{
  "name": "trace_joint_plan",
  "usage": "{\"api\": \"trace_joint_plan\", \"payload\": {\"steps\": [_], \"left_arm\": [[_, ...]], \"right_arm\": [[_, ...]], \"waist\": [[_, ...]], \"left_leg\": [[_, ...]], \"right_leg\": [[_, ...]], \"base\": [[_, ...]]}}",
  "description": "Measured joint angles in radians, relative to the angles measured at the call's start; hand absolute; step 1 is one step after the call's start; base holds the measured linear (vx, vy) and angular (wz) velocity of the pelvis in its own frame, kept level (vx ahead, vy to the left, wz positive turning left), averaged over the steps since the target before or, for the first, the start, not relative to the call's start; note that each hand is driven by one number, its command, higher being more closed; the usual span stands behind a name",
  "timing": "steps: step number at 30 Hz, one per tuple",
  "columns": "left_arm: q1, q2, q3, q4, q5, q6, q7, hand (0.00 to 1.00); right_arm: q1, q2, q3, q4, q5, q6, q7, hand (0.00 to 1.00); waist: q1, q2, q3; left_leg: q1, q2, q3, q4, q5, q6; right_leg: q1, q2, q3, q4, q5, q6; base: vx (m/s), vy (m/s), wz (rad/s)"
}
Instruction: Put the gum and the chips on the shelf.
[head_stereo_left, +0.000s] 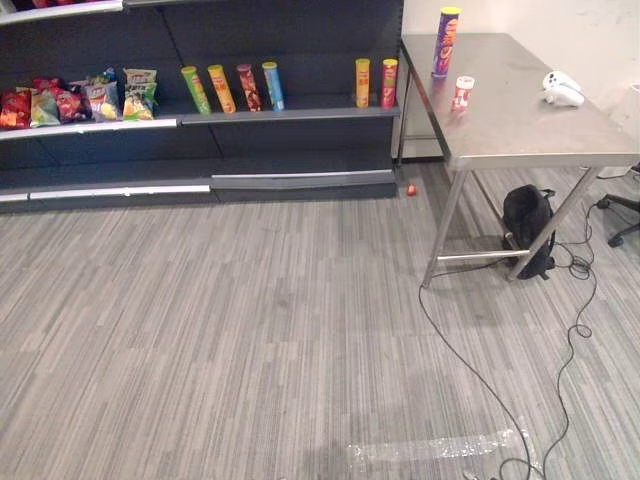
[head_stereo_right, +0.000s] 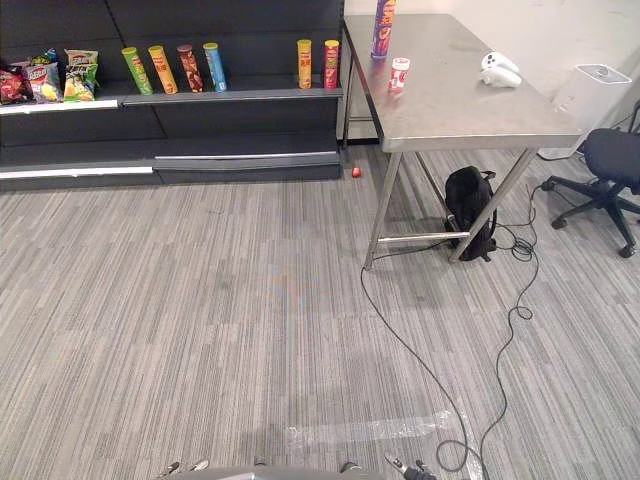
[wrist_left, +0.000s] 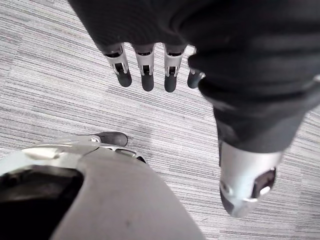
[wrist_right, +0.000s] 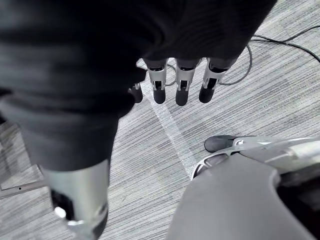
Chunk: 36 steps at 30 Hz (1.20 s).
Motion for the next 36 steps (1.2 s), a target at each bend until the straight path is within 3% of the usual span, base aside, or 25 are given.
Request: {"api": "trace_joint_plan", "payload": {"steps": [7, 36], "left_arm": [[-0.007, 0.000, -0.002, 0.000, 0.002, -0.001, -0.002, 0.00], [-0.009, 0.004, 0.000, 0.009, 0.002, -0.001, -0.014, 0.00]], "right_arm": [[-0.009, 0.003, -0.021, 0.000, 0.001, 0.001, 0.001, 0.00], [-0.006, -0.004, 0.022, -0.002, 0.014, -0.008, 0.024, 0.00]], "waist": [[-0.002, 0.003, 0.014], [-0.001, -0.003, 0.021]], "left_leg": [[0.008, 0.001, 0.008, 0.000, -0.004, -0.006], [0.008, 0.002, 0.031, -0.001, -0.006, -0.009]], "right_leg": [[0.005, -0.002, -0.001, 0.000, -0.009, 0.027], [0.007, 0.003, -0.012, -0.026, 0.006, 0.006]], "base": [[0.00, -0.003, -0.02], [-0.02, -0.001, -0.01]]}}
